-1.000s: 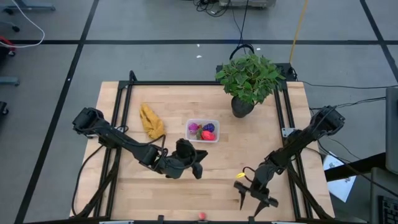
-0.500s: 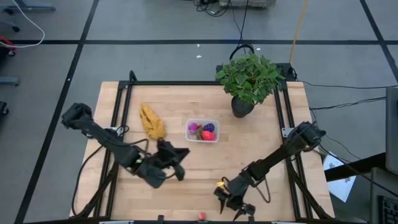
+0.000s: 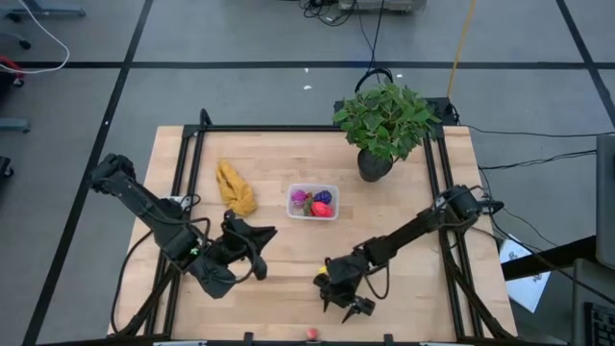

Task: Pick and placing Produce into tupperware
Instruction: Put the pink peach into the transparent bin

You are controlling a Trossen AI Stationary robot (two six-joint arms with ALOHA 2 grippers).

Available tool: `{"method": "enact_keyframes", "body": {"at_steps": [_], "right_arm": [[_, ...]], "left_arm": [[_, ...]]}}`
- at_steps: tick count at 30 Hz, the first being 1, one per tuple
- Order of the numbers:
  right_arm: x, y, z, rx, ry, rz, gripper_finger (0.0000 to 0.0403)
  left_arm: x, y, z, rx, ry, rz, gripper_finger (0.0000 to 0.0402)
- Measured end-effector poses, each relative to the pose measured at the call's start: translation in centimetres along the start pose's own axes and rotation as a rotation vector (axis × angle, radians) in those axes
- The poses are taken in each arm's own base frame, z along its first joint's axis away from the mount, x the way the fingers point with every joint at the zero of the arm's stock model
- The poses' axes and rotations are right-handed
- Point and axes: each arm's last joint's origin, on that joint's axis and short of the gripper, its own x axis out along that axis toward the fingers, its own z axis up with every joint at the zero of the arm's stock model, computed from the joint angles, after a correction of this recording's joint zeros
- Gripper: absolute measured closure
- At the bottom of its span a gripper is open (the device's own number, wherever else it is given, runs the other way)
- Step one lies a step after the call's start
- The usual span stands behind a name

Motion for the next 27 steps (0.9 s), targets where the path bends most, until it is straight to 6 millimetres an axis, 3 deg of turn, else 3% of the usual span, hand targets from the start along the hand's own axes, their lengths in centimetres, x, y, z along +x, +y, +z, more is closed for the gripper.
{"method": "enact_keyframes", "body": {"at_steps": [10,17,27], "right_arm": [[-0.6,-0.9,-0.2,-0.074,-0.009,0.012,0.0129],[-0.8,-1.7,1.2,-0.087,-0.032,-0.083,0.0129],[0.0,-1.1,2.8,-0.130,-0.038,-0.118,0.0129]], "left_arm": [[0.7,0.3,0.1,-0.020,0.022,0.016,0.0355],[1.4,0.6,0.4,-0.032,0.016,0.038,0.0355],[1.9,0.9,0.7,-0.020,0.013,0.057,0.0355]]}}
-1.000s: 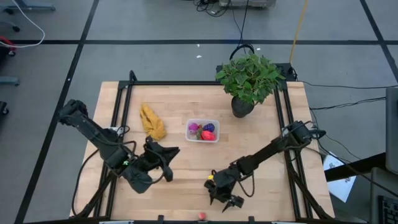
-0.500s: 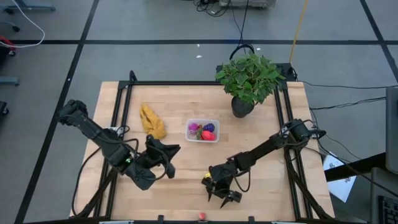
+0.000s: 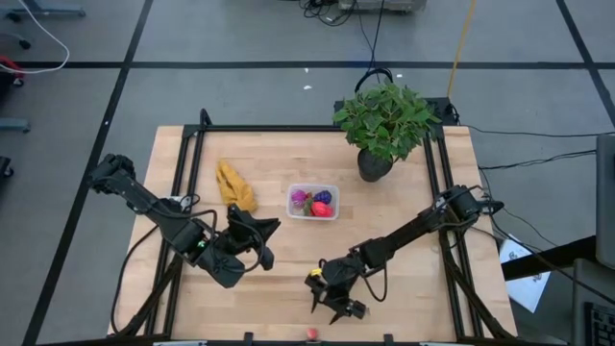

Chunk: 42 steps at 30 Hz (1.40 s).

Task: Pick and placing Produce into tupperware
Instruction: Put the pink peach into the transparent bin

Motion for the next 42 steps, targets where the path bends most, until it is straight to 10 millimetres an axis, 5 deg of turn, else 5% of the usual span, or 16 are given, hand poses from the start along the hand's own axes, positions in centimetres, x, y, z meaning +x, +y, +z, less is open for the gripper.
{"method": "enact_keyframes", "body": {"at_steps": [11,17,42], "right_arm": [[2.5,-4.2,1.7,0.066,0.078,-0.031,0.0129],[4.2,-3.2,1.0,0.053,0.126,0.018,0.0129],[4.8,-1.3,0.8,-0.096,0.116,0.172,0.0129]], "left_arm": [[0.0,-0.2,-0.1,-0.039,0.042,-0.036,0.0355],[-0.2,-0.2,-0.1,-0.082,0.067,-0.056,0.0355],[-0.3,-0.3,0.0,-0.134,0.063,-0.059,0.0355]]}}
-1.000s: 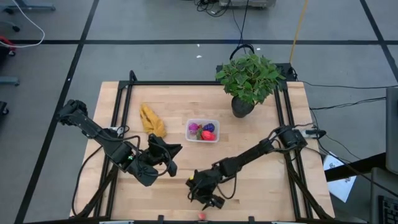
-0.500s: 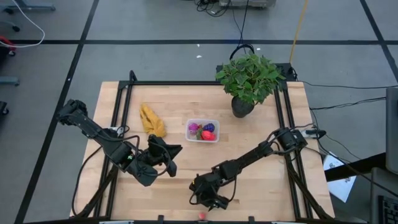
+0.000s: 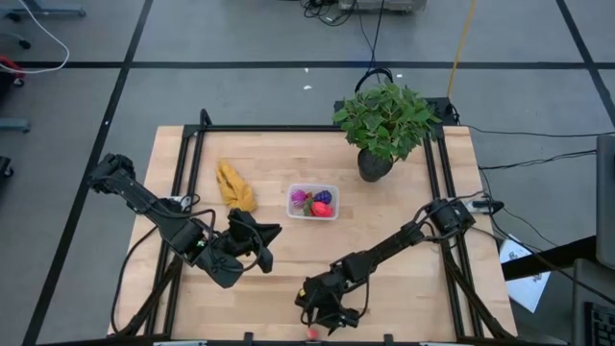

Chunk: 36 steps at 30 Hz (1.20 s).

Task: Pick and placing Produce into tupperware
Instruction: Put the pink peach into the transparent bin

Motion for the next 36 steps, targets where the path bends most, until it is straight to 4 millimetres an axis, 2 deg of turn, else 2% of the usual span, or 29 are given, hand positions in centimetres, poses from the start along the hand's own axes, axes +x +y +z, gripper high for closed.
{"method": "enact_keyframes", "body": {"at_steps": [9,18,36], "right_arm": [[-0.4,-0.7,-0.3,0.002,-0.012,-0.022,0.0129],[0.7,-1.2,-1.4,-0.005,-0.023,-0.032,0.0129],[0.7,-1.3,-1.2,-0.027,-0.050,-0.047,0.0129]], "left_arm": [[0.0,0.0,0.0,0.018,0.002,-0.002,0.0355],[0.0,-0.1,0.0,0.021,0.017,-0.013,0.0355],[0.0,-0.1,0.0,0.037,0.018,-0.019,0.0355]]}}
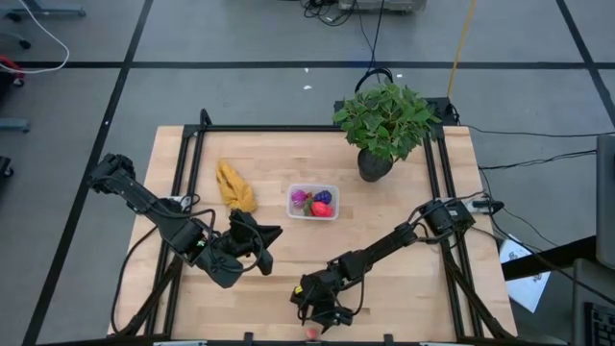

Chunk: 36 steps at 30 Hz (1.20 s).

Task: Pick and placing Produce into tupperware
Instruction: Put the pink peach into the transparent bin

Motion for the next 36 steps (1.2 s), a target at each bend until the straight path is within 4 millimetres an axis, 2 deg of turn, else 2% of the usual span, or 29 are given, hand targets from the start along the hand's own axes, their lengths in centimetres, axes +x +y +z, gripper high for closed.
{"method": "enact_keyframes", "body": {"at_steps": [6,10,36], "right_arm": [[1.0,-0.2,-1.7,0.027,0.010,0.008,0.0129],[0.8,-0.6,-1.9,0.047,0.011,-0.001,0.0129],[0.8,-0.7,-1.7,0.094,-0.022,0.001,0.0129]], "left_arm": [[0.0,0.0,0.0,0.001,0.000,-0.001,0.0355],[0.0,0.0,0.0,0.015,0.000,-0.001,0.0355],[0.0,0.0,0.0,0.019,0.000,-0.002,0.0355]]}}
